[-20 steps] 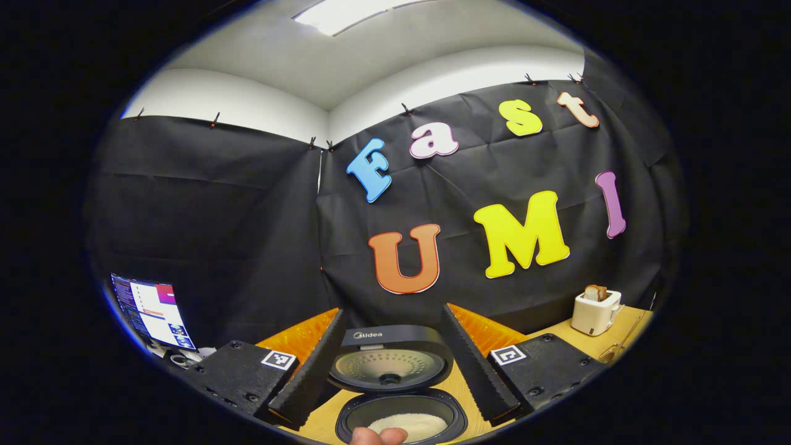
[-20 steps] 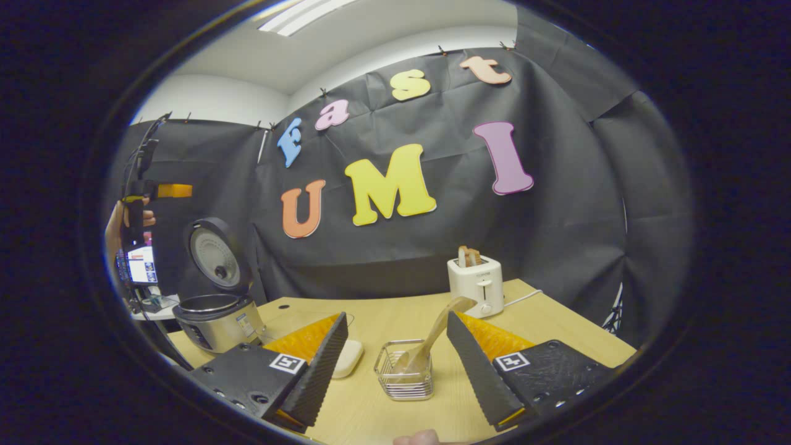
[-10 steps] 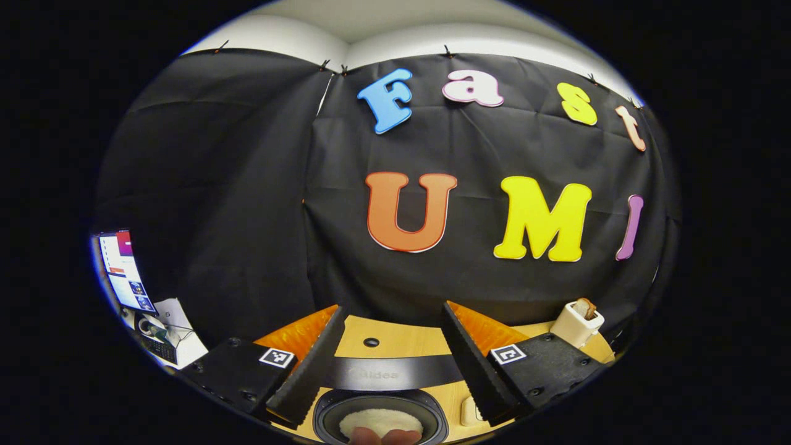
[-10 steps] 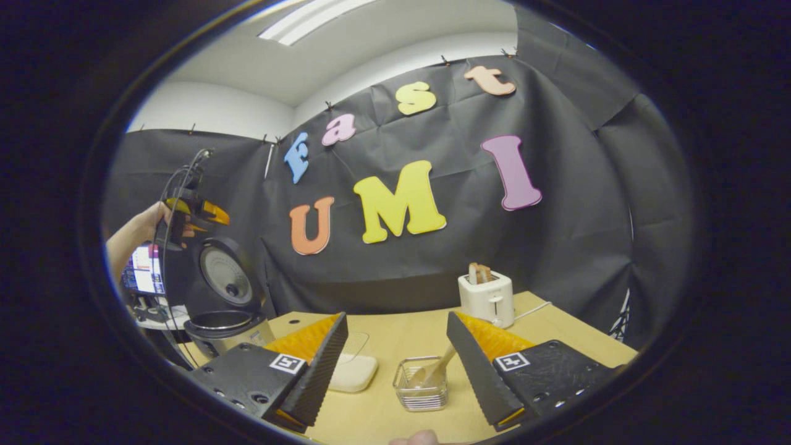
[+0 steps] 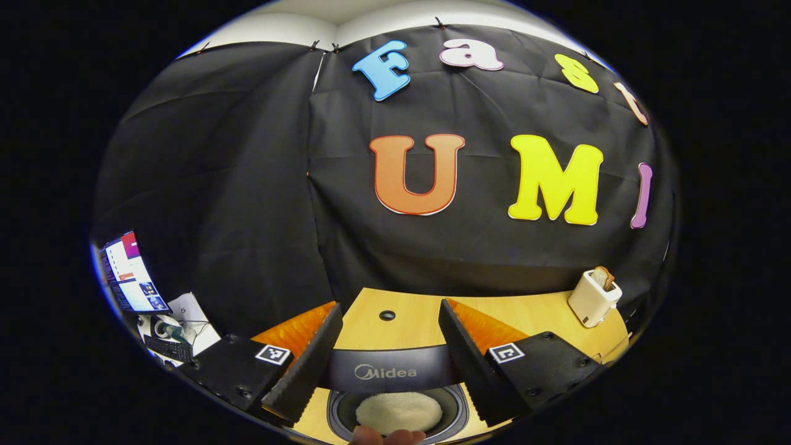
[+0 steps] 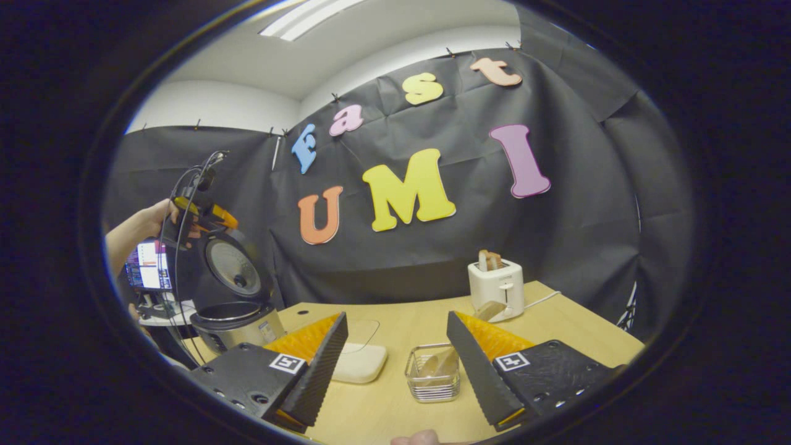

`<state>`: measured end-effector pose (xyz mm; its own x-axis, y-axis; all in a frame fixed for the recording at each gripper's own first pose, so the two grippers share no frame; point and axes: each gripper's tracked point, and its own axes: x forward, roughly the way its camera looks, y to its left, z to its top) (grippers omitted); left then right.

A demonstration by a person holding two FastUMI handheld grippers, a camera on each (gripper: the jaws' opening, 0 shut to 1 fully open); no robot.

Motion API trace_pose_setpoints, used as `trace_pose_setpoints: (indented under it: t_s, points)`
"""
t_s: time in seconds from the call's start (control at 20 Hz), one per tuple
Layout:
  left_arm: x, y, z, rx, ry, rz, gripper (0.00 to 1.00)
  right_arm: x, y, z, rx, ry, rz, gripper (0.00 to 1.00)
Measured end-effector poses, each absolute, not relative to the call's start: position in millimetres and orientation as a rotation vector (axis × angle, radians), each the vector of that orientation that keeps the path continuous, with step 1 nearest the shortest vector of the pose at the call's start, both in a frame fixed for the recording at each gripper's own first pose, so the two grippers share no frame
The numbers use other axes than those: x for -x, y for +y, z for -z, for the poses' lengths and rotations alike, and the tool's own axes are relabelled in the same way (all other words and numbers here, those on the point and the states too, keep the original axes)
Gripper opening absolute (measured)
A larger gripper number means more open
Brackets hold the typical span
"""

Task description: Close the left gripper, press the button to open the rice cooker; take a wooden spoon from the chopstick holder with the right hand, scoop a spoonful of rice and pour it into the rice cooker, then put the wooden spoon back into the chopstick holder.

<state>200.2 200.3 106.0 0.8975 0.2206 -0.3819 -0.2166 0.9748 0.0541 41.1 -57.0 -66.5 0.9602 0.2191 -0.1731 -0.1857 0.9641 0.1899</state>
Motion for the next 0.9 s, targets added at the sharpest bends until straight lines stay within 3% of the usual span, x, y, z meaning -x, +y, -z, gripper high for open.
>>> trace_pose_setpoints:
  t_s: [0.15,0.2,0.25,0.35,0.4,0.5,0.65,0.7,0.8,0.85,0.9]
  points:
    - [-167.1,189.4,-90.3,-0.021,0.411,-0.211,1.00,-33.2,-56.4,62.2,-0.165,0.183,-0.210,0.95]
    - [-155.2,182.3,-81.6,-0.017,0.422,-0.196,1.00,-29.9,-54.6,61.2,-0.159,0.181,-0.217,0.91]
    - [-139.9,176.4,-69.6,-0.009,0.439,-0.189,0.98,-26.6,-53.4,59.9,-0.151,0.177,-0.222,0.95]
    - [-115.1,169.3,-48.8,0.001,0.439,-0.191,0.98,-22.7,-54.1,56.1,-0.138,0.163,-0.222,0.95]
    - [-106.0,167.5,-39.4,-0.005,0.431,-0.195,0.97,-22.3,-53.4,56.3,-0.136,0.161,-0.225,0.91]
    - [-93.8,165.1,-23.0,-0.011,0.411,-0.211,0.96,-18.0,-51.2,59.6,-0.145,0.168,-0.229,0.95]
    - [-82.4,161.3,-6.3,-0.016,0.381,-0.238,0.96,-11.9,-49.4,65.8,-0.134,0.176,-0.228,0.95]
    - [-81.0,161.4,-1.1,-0.022,0.374,-0.244,0.96,-12.0,-51.2,66.7,-0.122,0.172,-0.219,0.91]
    - [-77.1,160.0,6.6,-0.022,0.361,-0.256,0.96,-11.1,-54.2,71.6,-0.110,0.179,-0.204,0.95]
    - [-75.4,159.1,10.5,-0.023,0.355,-0.259,0.96,-10.6,-51.3,74.6,-0.116,0.186,-0.207,0.91]
    - [-73.8,158.3,13.9,-0.025,0.344,-0.258,0.96,-9.1,-49.4,77.1,-0.120,0.191,-0.211,0.95]
